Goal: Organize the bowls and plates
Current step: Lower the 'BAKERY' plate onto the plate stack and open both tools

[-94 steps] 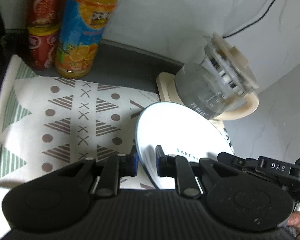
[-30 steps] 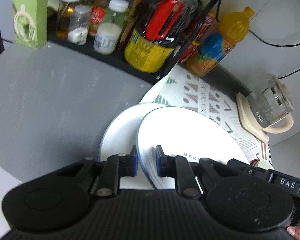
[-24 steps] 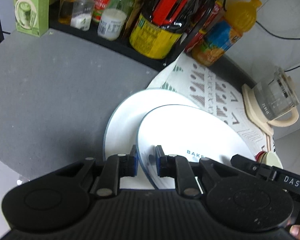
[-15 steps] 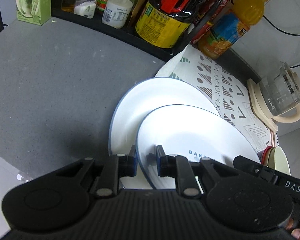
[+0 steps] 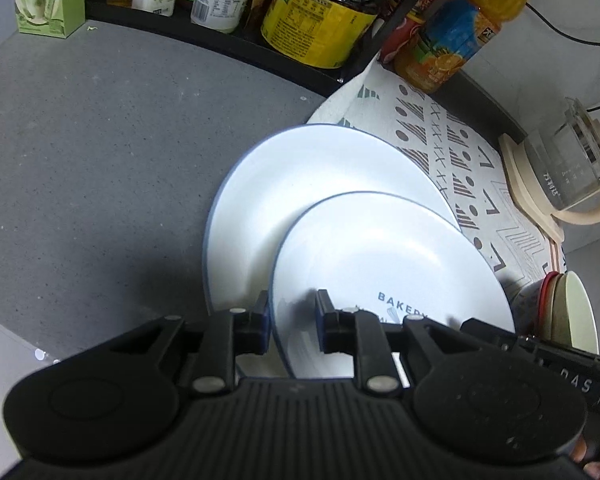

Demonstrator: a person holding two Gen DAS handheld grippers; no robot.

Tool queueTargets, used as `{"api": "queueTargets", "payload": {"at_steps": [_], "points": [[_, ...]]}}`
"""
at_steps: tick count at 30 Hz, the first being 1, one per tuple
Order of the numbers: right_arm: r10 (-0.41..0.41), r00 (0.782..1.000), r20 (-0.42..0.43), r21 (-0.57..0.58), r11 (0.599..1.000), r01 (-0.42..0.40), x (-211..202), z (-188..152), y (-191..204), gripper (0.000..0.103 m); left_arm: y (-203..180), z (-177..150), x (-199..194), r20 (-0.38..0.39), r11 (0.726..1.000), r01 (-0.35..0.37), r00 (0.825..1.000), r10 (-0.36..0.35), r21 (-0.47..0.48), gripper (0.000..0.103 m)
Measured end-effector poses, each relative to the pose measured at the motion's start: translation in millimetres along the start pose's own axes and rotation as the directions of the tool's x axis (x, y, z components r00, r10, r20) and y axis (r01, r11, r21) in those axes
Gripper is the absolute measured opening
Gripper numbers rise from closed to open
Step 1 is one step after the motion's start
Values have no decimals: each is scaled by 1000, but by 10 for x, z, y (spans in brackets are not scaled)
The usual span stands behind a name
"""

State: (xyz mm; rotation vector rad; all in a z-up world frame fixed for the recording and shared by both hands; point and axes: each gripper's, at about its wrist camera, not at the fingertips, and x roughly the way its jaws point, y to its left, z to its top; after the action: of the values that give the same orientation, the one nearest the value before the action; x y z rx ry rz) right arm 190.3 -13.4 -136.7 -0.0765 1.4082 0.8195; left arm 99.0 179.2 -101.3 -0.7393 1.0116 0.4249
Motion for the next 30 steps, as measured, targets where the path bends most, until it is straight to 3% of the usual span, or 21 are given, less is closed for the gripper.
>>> {"api": "queueTargets", "payload": {"at_steps": [11, 22, 30], "points": [[-52, 998, -20, -38, 998, 51, 112, -23, 71, 24, -79, 104, 66, 28, 998, -40, 999, 39, 42, 20], [9, 1000, -18, 16, 1000, -9, 78, -1, -31, 28, -131, 221, 50, 67, 990, -111, 992, 105, 86, 20], [57, 998, 32, 36, 998, -58, -50, 50, -64, 40, -192, 273, -98, 114, 981, -176, 980, 166, 86, 22]]}}
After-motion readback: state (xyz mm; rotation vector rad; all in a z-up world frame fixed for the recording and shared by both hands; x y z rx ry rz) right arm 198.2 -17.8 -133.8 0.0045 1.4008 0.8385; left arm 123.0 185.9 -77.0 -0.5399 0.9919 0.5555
